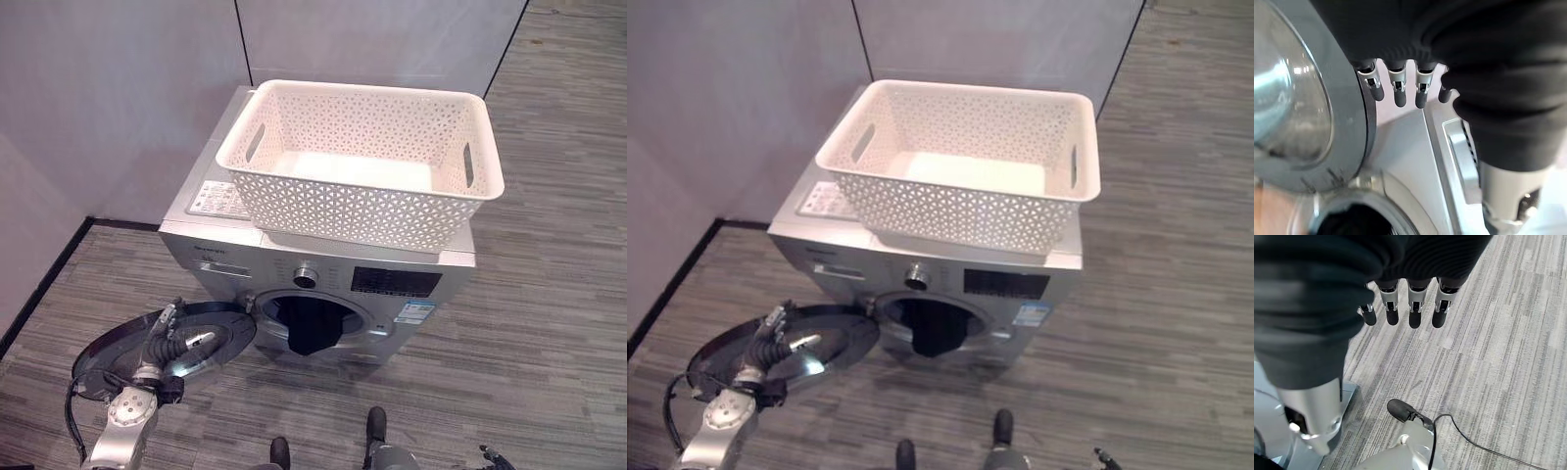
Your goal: Grab the laundry basket,head to the washer,open it,put in the laundry and shut it.
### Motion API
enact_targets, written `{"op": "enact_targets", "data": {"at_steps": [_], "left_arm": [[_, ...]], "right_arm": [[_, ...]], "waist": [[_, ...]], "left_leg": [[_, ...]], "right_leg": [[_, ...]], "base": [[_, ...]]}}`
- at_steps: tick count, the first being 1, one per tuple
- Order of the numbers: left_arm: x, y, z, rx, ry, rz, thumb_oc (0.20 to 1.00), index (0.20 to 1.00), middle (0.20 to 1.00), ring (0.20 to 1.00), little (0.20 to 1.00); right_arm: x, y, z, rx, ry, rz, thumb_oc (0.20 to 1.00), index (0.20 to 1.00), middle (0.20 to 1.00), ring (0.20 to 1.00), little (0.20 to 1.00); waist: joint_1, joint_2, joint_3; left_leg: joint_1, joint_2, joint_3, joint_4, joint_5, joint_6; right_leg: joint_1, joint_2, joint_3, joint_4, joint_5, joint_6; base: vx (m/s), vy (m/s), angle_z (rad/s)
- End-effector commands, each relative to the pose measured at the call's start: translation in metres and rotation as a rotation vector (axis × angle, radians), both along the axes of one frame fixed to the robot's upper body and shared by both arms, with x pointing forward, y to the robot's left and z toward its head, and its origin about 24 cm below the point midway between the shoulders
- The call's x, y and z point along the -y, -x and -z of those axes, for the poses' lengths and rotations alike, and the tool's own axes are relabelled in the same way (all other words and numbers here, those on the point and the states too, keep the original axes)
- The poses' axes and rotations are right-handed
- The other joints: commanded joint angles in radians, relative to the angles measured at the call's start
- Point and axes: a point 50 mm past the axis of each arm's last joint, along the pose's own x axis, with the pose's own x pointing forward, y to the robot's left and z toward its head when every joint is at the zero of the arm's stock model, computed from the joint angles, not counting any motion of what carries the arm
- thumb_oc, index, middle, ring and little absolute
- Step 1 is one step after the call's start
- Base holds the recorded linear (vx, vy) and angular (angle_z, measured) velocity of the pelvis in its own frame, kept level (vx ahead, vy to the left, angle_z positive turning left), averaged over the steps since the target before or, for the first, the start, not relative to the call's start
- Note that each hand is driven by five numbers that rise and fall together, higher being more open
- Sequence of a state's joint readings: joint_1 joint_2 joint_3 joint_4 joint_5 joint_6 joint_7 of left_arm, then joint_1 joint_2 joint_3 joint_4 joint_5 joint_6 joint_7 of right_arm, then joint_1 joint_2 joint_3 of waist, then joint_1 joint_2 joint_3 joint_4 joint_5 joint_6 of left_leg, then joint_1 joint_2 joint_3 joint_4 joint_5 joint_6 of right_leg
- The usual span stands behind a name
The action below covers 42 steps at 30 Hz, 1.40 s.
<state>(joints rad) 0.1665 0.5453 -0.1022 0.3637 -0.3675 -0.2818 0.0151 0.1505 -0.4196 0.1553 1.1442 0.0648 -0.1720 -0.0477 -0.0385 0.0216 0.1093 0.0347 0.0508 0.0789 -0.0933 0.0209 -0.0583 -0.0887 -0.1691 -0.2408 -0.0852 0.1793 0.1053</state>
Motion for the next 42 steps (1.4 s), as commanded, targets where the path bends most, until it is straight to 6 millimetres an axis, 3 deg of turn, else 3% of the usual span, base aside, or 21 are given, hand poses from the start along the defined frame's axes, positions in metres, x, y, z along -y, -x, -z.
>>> {"op": "enact_targets", "data": {"at_steps": [1,4,7,10,13,16,18,20,21,25,29,33,38,39,41,42], "left_arm": [[-0.002,-0.016,-0.02,0.099,0.053,0.037,1.0,1.0,1.0,1.0,1.0],[0.004,-0.003,-0.006,0.025,0.091,0.066,1.0,1.0,1.0,1.0,1.0],[0.009,0.003,0.01,-0.034,0.171,0.032,1.0,1.0,1.0,1.0,1.0],[0.022,0.001,0.02,-0.072,0.274,0.027,1.0,1.0,1.0,1.0,1.0],[0.037,-0.004,0.026,-0.095,0.326,0.054,1.0,1.0,1.0,1.0,1.0],[0.047,-0.013,0.023,-0.083,0.342,0.077,1.0,1.0,1.0,1.0,1.0],[0.063,-0.035,0.017,-0.06,0.339,0.114,1.0,1.0,1.0,1.0,1.0],[0.067,-0.041,0.017,-0.057,0.347,0.111,1.0,1.0,1.0,1.0,1.0],[0.069,-0.047,0.016,-0.056,0.349,0.106,1.0,1.0,1.0,1.0,1.0],[0.074,-0.077,0.006,-0.015,0.349,0.043,1.0,1.0,1.0,1.0,1.0],[0.072,-0.107,-0.003,0.006,0.397,-0.087,1.0,1.0,1.0,1.0,1.0],[0.051,-0.132,-0.017,0.022,0.499,-0.295,1.0,1.0,1.0,1.0,1.0],[0.02,-0.158,-0.055,0.119,0.577,-0.479,1.0,1.0,1.0,1.0,1.0],[0.011,-0.167,-0.074,0.165,0.585,-0.522,1.0,1.0,1.0,1.0,1.0],[0.006,-0.17,-0.082,0.179,0.584,-0.536,1.0,1.0,1.0,1.0,1.0],[0.0,-0.176,-0.099,0.227,0.596,-0.561,1.0,1.0,1.0,1.0,1.0]], "right_arm": [[0.001,-0.016,-0.003,0.053,-0.015,0.022,1.0,1.0,1.0,1.0,1.0],[0.002,-0.023,-0.006,0.081,-0.015,0.014,1.0,1.0,1.0,1.0,1.0],[0.004,-0.036,-0.012,0.125,-0.006,-0.02,1.0,1.0,1.0,1.0,1.0],[0.01,-0.053,-0.022,0.196,0.019,-0.026,1.0,1.0,1.0,1.0,1.0],[0.012,-0.059,-0.028,0.229,0.036,-0.055,1.0,1.0,1.0,1.0,1.0],[0.012,-0.064,-0.031,0.255,0.043,-0.065,1.0,1.0,1.0,1.0,1.0],[0.008,-0.077,-0.038,0.314,0.044,-0.094,1.0,1.0,1.0,1.0,1.0],[0.007,-0.081,-0.04,0.327,0.047,-0.105,1.0,1.0,1.0,1.0,1.0],[0.006,-0.083,-0.041,0.335,0.049,-0.108,1.0,1.0,1.0,1.0,1.0],[-0.002,-0.112,-0.059,0.469,0.04,-0.134,1.0,1.0,1.0,1.0,1.0],[-0.011,-0.128,-0.07,0.55,0.028,-0.158,1.0,1.0,1.0,1.0,1.0],[-0.018,-0.139,-0.077,0.6,0.035,-0.177,1.0,1.0,1.0,1.0,1.0],[-0.024,-0.144,-0.084,0.638,0.03,-0.213,1.0,1.0,1.0,1.0,1.0],[-0.023,-0.145,-0.087,0.654,0.035,-0.215,1.0,1.0,1.0,1.0,1.0],[-0.023,-0.146,-0.088,0.661,0.034,-0.215,1.0,1.0,1.0,1.0,1.0],[-0.023,-0.146,-0.091,0.673,0.034,-0.219,1.0,1.0,1.0,1.0,1.0]], "waist": [[0.012,-0.007,0.051],[0.012,-0.006,0.074],[0.007,-0.013,0.137],[-0.006,-0.04,0.211],[-0.016,-0.055,0.244],[-0.025,-0.059,0.254],[-0.045,-0.067,0.271],[-0.049,-0.072,0.275],[-0.051,-0.072,0.283],[-0.071,-0.091,0.302],[-0.097,-0.111,0.302],[-0.138,-0.135,0.288],[-0.185,-0.167,0.281],[-0.204,-0.177,0.278],[-0.212,-0.179,0.274],[-0.224,-0.183,0.271]], "left_leg": [[-0.04,-0.05,0.039,0.006,0.019,0.035],[-0.047,-0.041,0.038,0.006,0.027,0.035],[-0.095,-0.029,0.033,0.04,0.033,0.04],[-0.237,-0.028,0.019,0.223,-0.013,0.047],[-0.331,-0.029,0.006,0.328,-0.057,0.045],[-0.404,-0.022,0.005,0.397,-0.08,0.046],[-0.533,-0.003,0.008,0.519,-0.121,0.044],[-0.566,0.003,0.01,0.549,-0.133,0.045],[-0.587,0.011,0.006,0.59,-0.17,0.04],[-0.737,0.04,0.007,0.724,-0.213,0.045],[-0.863,0.072,0.009,0.843,-0.253,0.045],[-0.965,0.106,0.008,0.941,-0.296,0.038],[-1.061,0.142,0.0,1.038,-0.343,0.035],[-1.096,0.149,-0.004,1.073,-0.359,0.036],[-1.115,0.155,-0.006,1.087,-0.365,0.035],[-1.145,0.161,-0.01,1.11,-0.377,0.037]], "right_leg": [[0.01,0.002,0.024,0.07,-0.051,0.049],[-0.009,0.012,0.025,0.095,-0.064,0.041],[-0.076,0.021,0.038,0.165,-0.083,0.029],[-0.154,0.018,0.043,0.233,-0.096,0.014],[-0.236,0.025,0.044,0.315,-0.123,0.005],[-0.313,0.023,0.046,0.391,-0.143,0.001],[-0.444,0.015,0.051,0.516,-0.182,-0.002],[-0.473,0.015,0.053,0.541,-0.192,-0.005],[-0.493,0.018,0.057,0.582,-0.225,-0.001],[-0.636,0.02,0.06,0.682,-0.249,-0.007],[-0.756,0.026,0.067,0.763,-0.272,-0.016],[-0.866,0.043,0.076,0.839,-0.299,-0.026],[-0.96,0.078,0.086,0.897,-0.328,-0.039],[-1.0,0.091,0.085,0.919,-0.331,-0.042],[-1.02,0.096,0.086,0.927,-0.333,-0.042],[-1.053,0.108,0.085,0.938,-0.334,-0.044]], "base": [[-0.02,-0.016,-0.06],[-0.05,-0.016,-0.03],[-0.15,-0.012,-0.13],[-0.18,-0.039,0.0],[-0.08,-0.03,0.08],[-0.07,-0.001,0.06],[-0.1,-0.02,0.2],[-0.04,-0.015,0.32],[-0.03,-0.015,-0.14],[-0.07,-0.027,-0.26],[-0.04,-0.021,-0.23],[0.01,-0.007,-0.16],[0.02,-0.018,-0.3],[0.03,-0.038,-0.32],[0.03,-0.026,-0.25],[0.03,-0.011,-0.16]]}}
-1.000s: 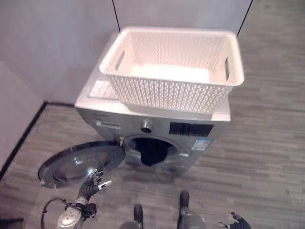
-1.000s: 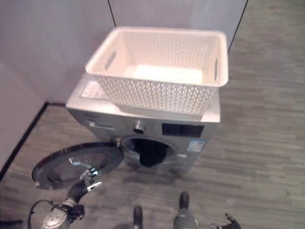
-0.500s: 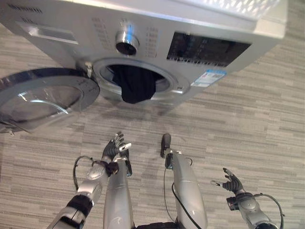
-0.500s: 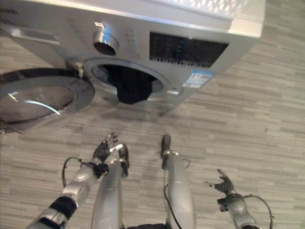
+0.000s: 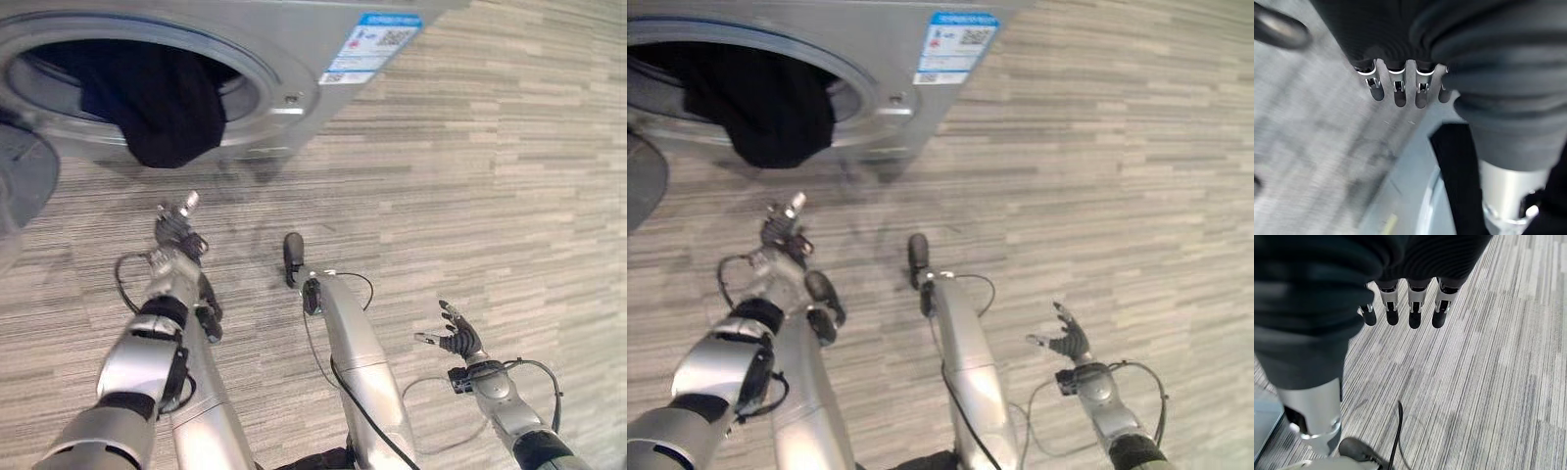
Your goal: Grab the laundry basket,head to the washer,open it,put in the laundry and shut it.
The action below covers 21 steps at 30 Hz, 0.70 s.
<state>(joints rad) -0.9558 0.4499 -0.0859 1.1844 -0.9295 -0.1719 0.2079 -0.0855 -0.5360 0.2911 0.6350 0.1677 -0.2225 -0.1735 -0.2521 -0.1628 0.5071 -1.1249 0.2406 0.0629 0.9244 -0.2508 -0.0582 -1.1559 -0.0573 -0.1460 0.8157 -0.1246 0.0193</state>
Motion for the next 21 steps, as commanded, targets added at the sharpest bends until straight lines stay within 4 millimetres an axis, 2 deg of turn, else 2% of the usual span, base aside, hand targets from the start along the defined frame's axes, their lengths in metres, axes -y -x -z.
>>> {"op": "enact_targets", "data": {"at_steps": [1,2,8,9,10,12,13,14,18,21], "left_arm": [[-0.014,0.021,0.041,-0.098,0.024,-0.087,1.0,1.0,1.0,1.0,1.0],[-0.017,0.015,0.024,-0.061,0.024,-0.108,1.0,1.0,1.0,1.0,1.0],[-0.043,0.01,-0.021,0.013,-0.002,-0.19,1.0,1.0,1.0,1.0,1.0],[-0.053,0.011,-0.035,0.026,-0.026,-0.223,1.0,1.0,1.0,1.0,1.0],[-0.054,0.011,-0.036,0.027,-0.027,-0.223,1.0,1.0,1.0,1.0,1.0],[-0.061,0.011,-0.051,0.055,-0.048,-0.25,1.0,1.0,1.0,1.0,1.0],[-0.065,0.012,-0.057,0.061,-0.069,-0.26,0.426,0.426,0.426,0.426,0.426],[-0.072,0.015,-0.062,0.051,-0.091,-0.281,0.2,0.2,0.2,0.2,0.2],[-0.076,0.016,-0.075,0.074,-0.139,-0.299,0.2,0.2,0.2,0.2,0.2],[-0.06,0.008,-0.098,0.196,-0.172,-0.243,0.2,0.2,0.2,0.2,0.2]], "right_arm": [[0.014,0.028,0.011,-0.047,0.01,0.054,1.0,1.0,1.0,1.0,1.0],[0.015,0.027,0.009,-0.037,0.008,0.056,1.0,1.0,1.0,1.0,1.0],[0.007,0.026,0.006,-0.007,-0.028,0.031,1.0,1.0,1.0,1.0,1.0],[0.004,0.025,0.006,-0.004,-0.034,0.021,1.0,1.0,1.0,1.0,1.0],[0.004,0.025,0.006,-0.003,-0.035,0.02,1.0,1.0,1.0,1.0,1.0],[0.0,0.025,0.005,0.007,-0.044,0.008,1.0,1.0,1.0,1.0,1.0],[-0.001,0.025,0.005,0.006,-0.047,0.003,1.0,1.0,1.0,1.0,1.0],[-0.004,0.025,0.006,0.006,-0.047,-0.012,1.0,1.0,1.0,1.0,1.0],[-0.007,0.029,0.01,-0.013,-0.049,-0.021,1.0,1.0,1.0,1.0,1.0],[-0.008,0.029,0.013,-0.034,-0.049,-0.059,1.0,1.0,1.0,1.0,1.0]], "waist": [[-0.01,0.002,-0.128],[-0.018,-0.002,-0.132],[-0.044,-0.018,-0.141],[-0.048,-0.021,-0.143],[-0.047,-0.021,-0.144],[-0.053,-0.025,-0.148],[-0.055,-0.026,-0.15],[-0.056,-0.029,-0.154],[-0.057,-0.03,-0.164],[-0.048,-0.003,-0.184]], "left_leg": [[0.01,-0.028,0.005,0.094,-0.107,0.037],[-0.017,-0.017,0.0,0.11,-0.115,0.038],[-0.091,0.024,-0.014,0.179,-0.147,0.049],[-0.11,0.037,-0.016,0.196,-0.156,0.054],[-0.114,0.039,-0.017,0.199,-0.157,0.053],[-0.131,0.047,-0.019,0.206,-0.16,0.057],[-0.137,0.052,-0.02,0.208,-0.161,0.059],[-0.144,0.057,-0.022,0.206,-0.161,0.062],[-0.144,0.058,-0.023,0.198,-0.16,0.068],[-0.097,0.027,0.001,0.118,-0.13,0.06]], "right_leg": [[0.01,-0.003,-0.01,0.038,-0.03,0.042],[-0.02,0.009,-0.008,0.044,-0.029,0.041],[-0.089,0.047,-0.011,0.057,-0.022,0.039],[-0.107,0.058,-0.012,0.059,-0.02,0.039],[-0.111,0.06,-0.013,0.06,-0.019,0.039],[-0.12,0.068,-0.017,0.052,-0.013,0.04],[-0.125,0.072,-0.02,0.048,-0.009,0.04],[-0.128,0.078,-0.02,0.039,-0.005,0.041],[-0.118,0.085,-0.019,0.012,0.005,0.043],[-0.073,0.067,0.0,-0.057,0.019,0.044]], "base": [[0.04,-0.019,-0.22],[0.03,-0.011,-0.22],[0.02,-0.009,-0.19],[0.02,-0.004,-0.26],[0.01,-0.011,-0.26],[0.0,-0.015,-0.17],[0.01,-0.037,-0.08],[0.01,-0.033,-0.12],[0.01,-0.019,-0.12],[-0.01,0.044,0.15]]}}
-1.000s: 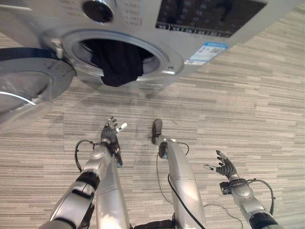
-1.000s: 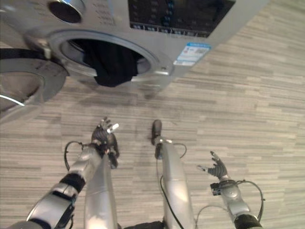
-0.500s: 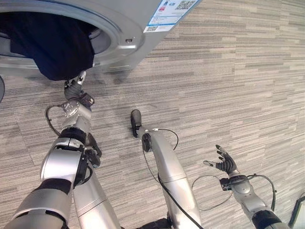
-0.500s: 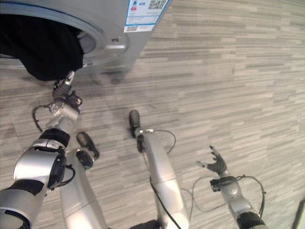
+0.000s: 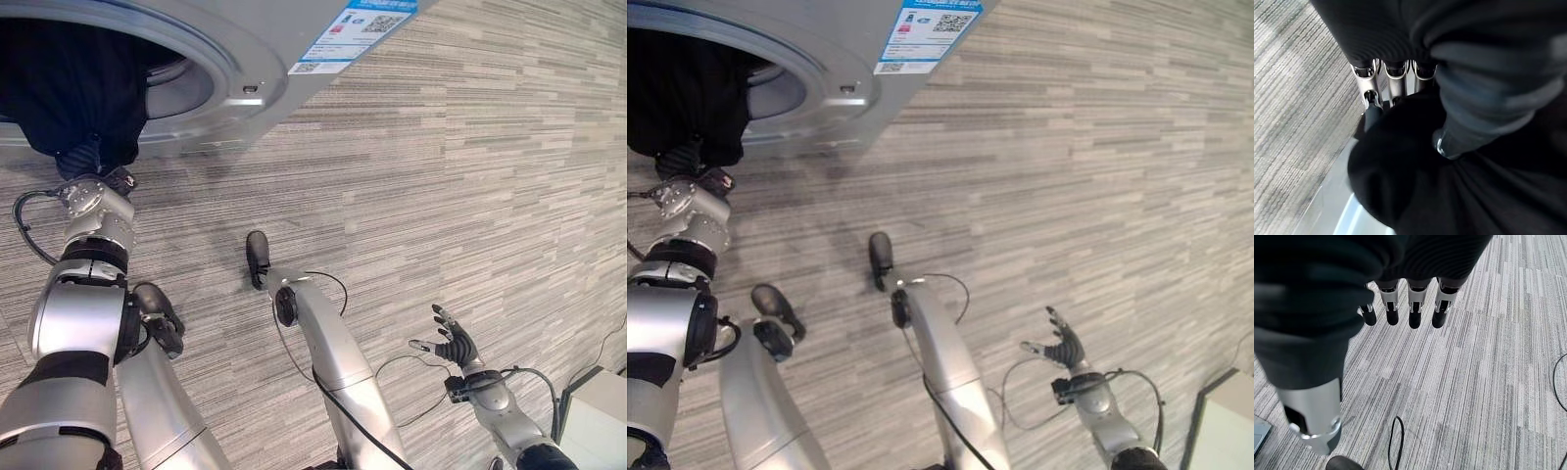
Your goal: Grab the laundry basket,head to the washer,open it,put in the laundry and shut it.
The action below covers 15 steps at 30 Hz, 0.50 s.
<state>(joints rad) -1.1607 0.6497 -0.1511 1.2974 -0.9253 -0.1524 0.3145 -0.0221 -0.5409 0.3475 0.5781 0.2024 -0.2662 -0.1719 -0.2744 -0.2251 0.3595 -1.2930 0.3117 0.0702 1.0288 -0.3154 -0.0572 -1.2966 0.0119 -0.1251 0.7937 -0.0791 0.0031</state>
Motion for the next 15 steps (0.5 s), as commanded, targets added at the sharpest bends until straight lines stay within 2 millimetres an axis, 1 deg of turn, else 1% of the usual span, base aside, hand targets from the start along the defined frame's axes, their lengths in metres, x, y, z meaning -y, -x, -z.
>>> {"op": "enact_targets", "data": {"at_steps": [1,2,3,5,6,8,9,11,12,13,14,15], "left_arm": [[0.002,0.002,-0.019,0.138,-0.076,0.001,0.2,0.2,0.2,0.2,0.2],[0.006,0.001,-0.023,0.157,-0.074,0.006,0.2,0.2,0.2,0.2,0.2],[0.006,0.001,-0.023,0.157,-0.074,0.006,0.2,0.2,0.2,0.2,0.2],[0.02,-0.004,-0.04,0.239,-0.085,0.031,0.2,0.2,0.2,0.2,0.2],[0.021,-0.004,-0.042,0.245,-0.085,0.032,0.2,0.2,0.2,0.2,0.2],[0.032,-0.007,-0.052,0.298,-0.089,0.063,0.2,0.2,0.2,0.2,0.2],[0.039,-0.008,-0.062,0.351,-0.067,0.083,0.2,0.2,0.2,0.2,0.2],[0.049,-0.01,-0.075,0.422,-0.024,0.119,0.2,0.2,0.2,0.2,0.2],[0.049,-0.01,-0.075,0.423,-0.024,0.119,0.2,0.2,0.2,0.2,0.2],[0.047,-0.011,-0.076,0.407,-0.042,0.127,0.2,0.2,0.2,0.2,0.2],[0.04,-0.01,-0.071,0.371,-0.043,0.108,0.2,0.2,0.2,0.2,0.2],[0.028,-0.009,-0.064,0.317,-0.024,0.064,0.2,0.2,0.2,0.2,0.2]], "right_arm": [[0.004,0.014,0.006,-0.034,-0.002,-0.007,1.0,1.0,1.0,1.0,1.0],[0.004,0.014,0.006,-0.034,-0.001,-0.013,1.0,1.0,1.0,1.0,1.0],[0.004,0.014,0.006,-0.034,-0.001,-0.013,1.0,1.0,1.0,1.0,1.0],[0.005,0.011,0.006,-0.034,0.012,-0.014,1.0,1.0,1.0,1.0,1.0],[0.005,0.012,0.007,-0.038,0.014,-0.016,1.0,1.0,1.0,1.0,1.0],[0.007,0.013,0.011,-0.061,0.025,-0.013,1.0,1.0,1.0,1.0,1.0],[0.008,0.013,0.011,-0.064,0.028,-0.015,1.0,1.0,1.0,1.0,1.0],[0.01,0.013,0.011,-0.072,0.029,-0.013,1.0,1.0,1.0,1.0,1.0],[0.01,0.013,0.011,-0.072,0.029,-0.013,1.0,1.0,1.0,1.0,1.0],[0.008,0.011,0.01,-0.067,0.029,-0.018,1.0,1.0,1.0,1.0,1.0],[0.007,0.008,0.009,-0.058,0.03,-0.023,1.0,1.0,1.0,1.0,1.0],[0.001,0.002,0.007,-0.045,0.026,-0.037,1.0,1.0,1.0,1.0,1.0]], "waist": [[-0.026,0.061,-0.038],[-0.025,0.066,-0.04],[-0.025,0.066,-0.04],[-0.027,0.077,-0.044],[-0.026,0.074,-0.039],[-0.024,0.081,-0.03],[-0.027,0.082,-0.028],[-0.036,0.083,-0.026],[-0.035,0.081,-0.024],[-0.044,0.078,-0.024],[-0.047,0.077,-0.024],[-0.058,0.079,-0.02]], "left_leg": [[0.088,-0.052,0.0,-0.01,-0.055,0.056],[0.107,-0.061,0.01,-0.04,-0.044,0.051],[0.107,-0.061,0.01,-0.04,-0.044,0.051],[0.203,-0.087,0.041,-0.19,0.011,0.04],[0.241,-0.093,0.05,-0.235,0.027,0.037],[0.336,-0.124,0.071,-0.352,0.072,0.027],[0.37,-0.136,0.08,-0.39,0.087,0.024],[0.402,-0.142,0.095,-0.422,0.096,0.023],[0.406,-0.142,0.097,-0.424,0.097,0.023],[0.415,-0.138,0.106,-0.437,0.099,0.025],[0.42,-0.137,0.112,-0.449,0.102,0.026],[0.428,-0.13,0.127,-0.471,0.107,0.026]], "right_leg": [[0.081,-0.008,-0.017,-0.05,-0.022,0.062],[0.099,-0.014,-0.012,-0.073,-0.013,0.064],[0.099,-0.014,-0.012,-0.073,-0.013,0.064],[0.183,-0.036,0.012,-0.188,0.034,0.082],[0.211,-0.042,0.019,-0.218,0.046,0.088],[0.285,-0.055,0.045,-0.299,0.075,0.1],[0.312,-0.057,0.057,-0.332,0.088,0.103],[0.345,-0.046,0.073,-0.379,0.1,0.103],[0.349,-0.045,0.075,-0.382,0.102,0.103],[0.358,-0.036,0.084,-0.408,0.112,0.103],[0.36,-0.032,0.09,-0.422,0.12,0.105],[0.362,-0.027,0.103,-0.445,0.134,0.109]], "base": [[-0.03,0.029,0.32],[-0.02,0.019,0.33],[-0.03,0.03,0.14],[-0.05,0.064,0.11],[-0.04,0.083,0.2],[-0.02,0.088,0.13],[0.0,0.071,0.07],[0.01,0.058,0.04],[0.02,0.063,-0.09],[0.02,0.037,-0.13],[0.03,0.077,-0.09],[0.02,0.049,-0.14]]}}
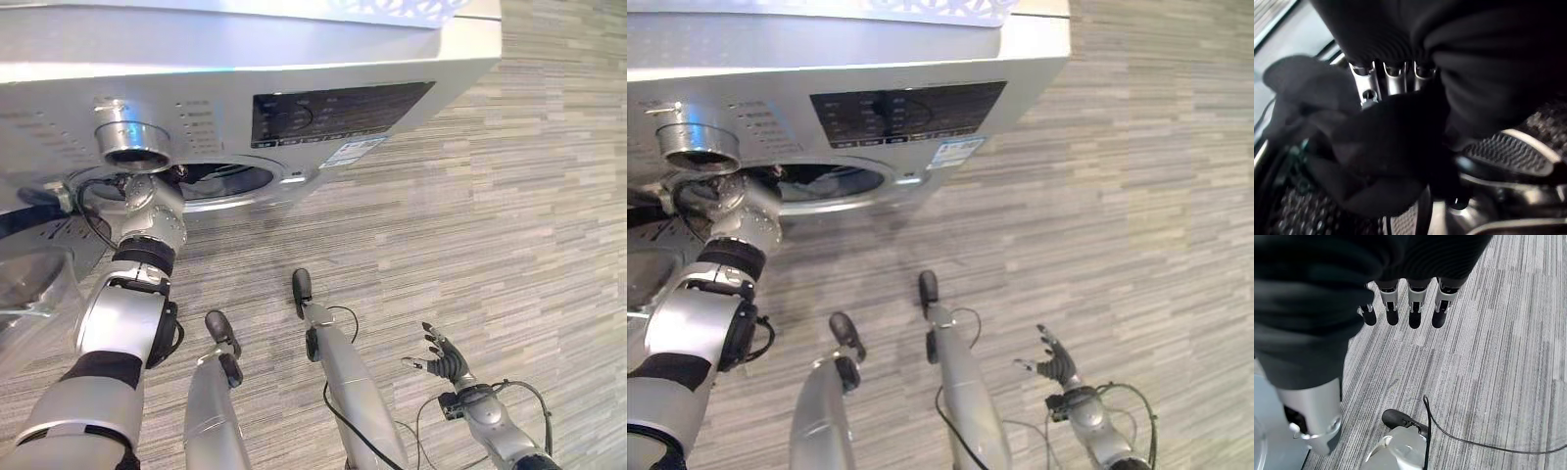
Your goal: Grab the laundry basket,head to the washer,open it,put in the laundry and shut it.
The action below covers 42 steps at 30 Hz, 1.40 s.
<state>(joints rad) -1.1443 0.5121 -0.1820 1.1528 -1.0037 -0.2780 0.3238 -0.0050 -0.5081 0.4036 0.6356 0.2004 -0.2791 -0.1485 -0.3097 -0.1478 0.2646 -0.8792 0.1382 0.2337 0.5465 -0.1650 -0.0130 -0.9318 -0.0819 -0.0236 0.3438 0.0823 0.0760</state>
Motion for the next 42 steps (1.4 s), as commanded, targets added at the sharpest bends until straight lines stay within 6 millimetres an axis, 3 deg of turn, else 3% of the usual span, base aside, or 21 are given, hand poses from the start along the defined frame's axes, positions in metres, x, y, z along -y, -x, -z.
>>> {"op": "enact_targets", "data": {"at_steps": [1,7,8,11,12,13,14,15,17,20,22,24,26,29,30,34,38,42], "left_arm": [[-0.032,0.01,-0.057,0.136,-0.059,-0.087,0.2,0.2,0.2,0.2,0.2],[-0.035,0.01,-0.041,0.12,0.03,-0.087,0.2,0.2,0.2,0.2,0.2],[-0.042,0.012,-0.037,0.124,0.096,-0.126,0.2,0.2,0.2,0.2,0.2],[-0.054,0.018,-0.037,0.123,0.117,-0.181,0.2,0.2,0.2,0.2,0.2],[-0.068,0.026,-0.045,0.163,0.177,-0.258,0.2,0.2,0.2,0.2,0.2],[-0.068,0.027,-0.046,0.165,0.177,-0.262,0.2,0.2,0.2,0.2,0.2],[-0.066,0.03,-0.071,0.294,0.195,-0.232,0.238,0.238,0.238,0.238,0.238],[-0.068,0.031,-0.069,0.294,0.183,-0.229,1.0,1.0,1.0,1.0,1.0],[-0.07,0.029,-0.061,0.239,0.181,-0.23,1.0,1.0,1.0,1.0,1.0],[-0.065,0.027,-0.067,0.228,0.131,-0.217,1.0,1.0,1.0,1.0,1.0],[-0.061,0.023,-0.054,0.182,0.106,-0.203,1.0,1.0,1.0,1.0,1.0],[-0.054,0.019,-0.029,0.106,0.111,-0.201,1.0,1.0,1.0,1.0,1.0],[-0.051,0.018,-0.023,0.093,0.111,-0.204,1.0,1.0,1.0,1.0,1.0],[-0.044,0.019,0.028,-0.089,0.031,-0.2,1.0,1.0,1.0,1.0,1.0],[-0.044,0.019,0.029,-0.091,0.03,-0.201,1.0,1.0,1.0,1.0,1.0],[-0.031,0.024,0.069,-0.19,0.037,-0.206,1.0,1.0,1.0,1.0,1.0],[-0.031,0.03,0.088,-0.222,0.062,-0.214,1.0,1.0,1.0,1.0,1.0],[-0.03,0.04,0.117,-0.234,0.218,-0.236,1.0,1.0,1.0,1.0,1.0]], "right_arm": [[0.012,-0.014,-0.013,0.046,0.047,0.002,1.0,1.0,1.0,1.0,1.0],[0.01,-0.009,-0.018,0.078,0.043,-0.012,1.0,1.0,1.0,1.0,1.0],[0.012,-0.006,-0.017,0.102,0.029,0.047,1.0,1.0,1.0,1.0,1.0],[0.012,-0.007,-0.017,0.132,0.047,0.103,1.0,1.0,1.0,1.0,1.0],[0.014,-0.008,-0.017,0.142,0.053,0.133,1.0,1.0,1.0,1.0,1.0],[0.014,-0.009,-0.017,0.144,0.053,0.132,1.0,1.0,1.0,1.0,1.0],[0.015,-0.009,-0.021,0.151,0.058,0.112,1.0,1.0,1.0,1.0,1.0],[0.016,-0.006,-0.021,0.147,0.07,0.098,1.0,1.0,1.0,1.0,1.0],[0.019,0.002,-0.017,0.12,0.111,0.077,1.0,1.0,1.0,1.0,1.0],[0.022,0.008,-0.012,0.1,0.102,0.118,1.0,1.0,1.0,1.0,1.0],[0.023,0.01,-0.01,0.088,0.092,0.127,1.0,1.0,1.0,1.0,1.0],[0.019,0.013,-0.006,0.067,0.085,0.097,1.0,1.0,1.0,1.0,1.0],[0.019,0.014,-0.006,0.066,0.085,0.096,1.0,1.0,1.0,1.0,1.0],[0.018,0.009,-0.009,0.082,0.093,0.091,1.0,1.0,1.0,1.0,1.0],[0.019,0.009,-0.009,0.081,0.094,0.091,1.0,1.0,1.0,1.0,1.0],[0.022,0.008,-0.009,0.09,0.108,0.102,1.0,1.0,1.0,1.0,1.0],[0.025,0.011,-0.006,0.076,0.116,0.13,1.0,1.0,1.0,1.0,1.0],[0.028,0.018,0.004,0.023,0.123,0.164,1.0,1.0,1.0,1.0,1.0]], "waist": [[-0.023,-0.001,0.075],[-0.036,-0.009,0.083],[-0.046,-0.012,0.089],[-0.053,-0.01,0.089],[-0.054,-0.015,0.085],[-0.053,-0.011,0.083],[-0.056,-0.013,0.079],[-0.052,-0.01,0.074],[-0.048,-0.007,0.076],[-0.047,0.002,0.082],[-0.042,0.009,0.081],[-0.036,0.025,0.065],[-0.037,0.027,0.064],[-0.022,0.039,0.077],[-0.023,0.037,0.079],[0.001,0.042,0.111],[0.016,0.049,0.127],[0.033,0.053,0.137]], "left_leg": [[0.017,0.044,-0.033,0.008,-0.042,-0.019],[-0.053,0.076,-0.051,0.116,-0.079,-0.018],[-0.079,0.096,-0.063,0.184,-0.104,-0.023],[-0.128,0.127,-0.076,0.279,-0.14,-0.029],[-0.151,0.141,-0.079,0.325,-0.147,-0.029],[-0.163,0.147,-0.083,0.336,-0.151,-0.03],[-0.174,0.153,-0.084,0.342,-0.159,-0.025],[-0.182,0.156,-0.087,0.343,-0.16,-0.022],[-0.19,0.154,-0.092,0.343,-0.156,-0.02],[-0.192,0.144,-0.099,0.329,-0.146,-0.019],[-0.183,0.132,-0.1,0.309,-0.139,-0.019],[-0.153,0.111,-0.102,0.245,-0.123,-0.02],[-0.138,0.101,-0.1,0.223,-0.116,-0.019],[-0.067,0.069,-0.088,0.128,-0.082,-0.022],[-0.059,0.066,-0.086,0.121,-0.078,-0.022],[0.049,0.016,-0.072,-0.029,-0.016,-0.03],[0.12,-0.013,-0.075,-0.116,0.022,-0.033],[0.2,-0.039,-0.079,-0.192,0.058,-0.038]], "right_leg": [[-0.002,0.067,0.004,0.003,-0.025,0.037],[-0.063,0.101,0.008,0.075,-0.063,0.021],[-0.088,0.112,0.006,0.141,-0.095,0.006],[-0.126,0.128,-0.006,0.198,-0.115,-0.003],[-0.147,0.137,-0.012,0.215,-0.111,-0.006],[-0.156,0.142,-0.015,0.219,-0.112,-0.007],[-0.173,0.153,-0.018,0.218,-0.109,-0.009],[-0.18,0.157,-0.02,0.214,-0.107,-0.01],[-0.179,0.156,-0.02,0.207,-0.107,-0.012],[-0.182,0.151,-0.025,0.209,-0.107,-0.012],[-0.177,0.141,-0.024,0.204,-0.111,-0.012],[-0.161,0.117,-0.024,0.186,-0.108,-0.006],[-0.151,0.109,-0.023,0.178,-0.106,-0.005],[-0.096,0.08,-0.019,0.141,-0.093,-0.002],[-0.09,0.078,-0.018,0.137,-0.091,-0.001],[0.004,0.045,-0.017,0.051,-0.061,0.008],[0.068,0.031,-0.022,0.0,-0.044,0.015],[0.146,0.018,-0.024,-0.047,-0.023,0.02]], "base": [[0.02,0.044,-0.29],[0.04,-0.086,-0.34],[0.04,-0.112,-0.11],[0.04,-0.07,-0.12],[0.04,-0.031,-0.18],[0.04,-0.064,-0.19],[0.03,-0.067,-0.19],[0.02,-0.105,-0.2],[0.01,-0.089,-0.07],[0.01,-0.036,0.05],[0.01,-0.017,0.12],[0.03,0.0,0.18],[0.0,0.007,0.27],[-0.02,0.022,0.26],[-0.03,0.035,0.13],[-0.04,0.019,0.22],[-0.03,0.009,0.25],[-0.02,0.03,0.17]]}}
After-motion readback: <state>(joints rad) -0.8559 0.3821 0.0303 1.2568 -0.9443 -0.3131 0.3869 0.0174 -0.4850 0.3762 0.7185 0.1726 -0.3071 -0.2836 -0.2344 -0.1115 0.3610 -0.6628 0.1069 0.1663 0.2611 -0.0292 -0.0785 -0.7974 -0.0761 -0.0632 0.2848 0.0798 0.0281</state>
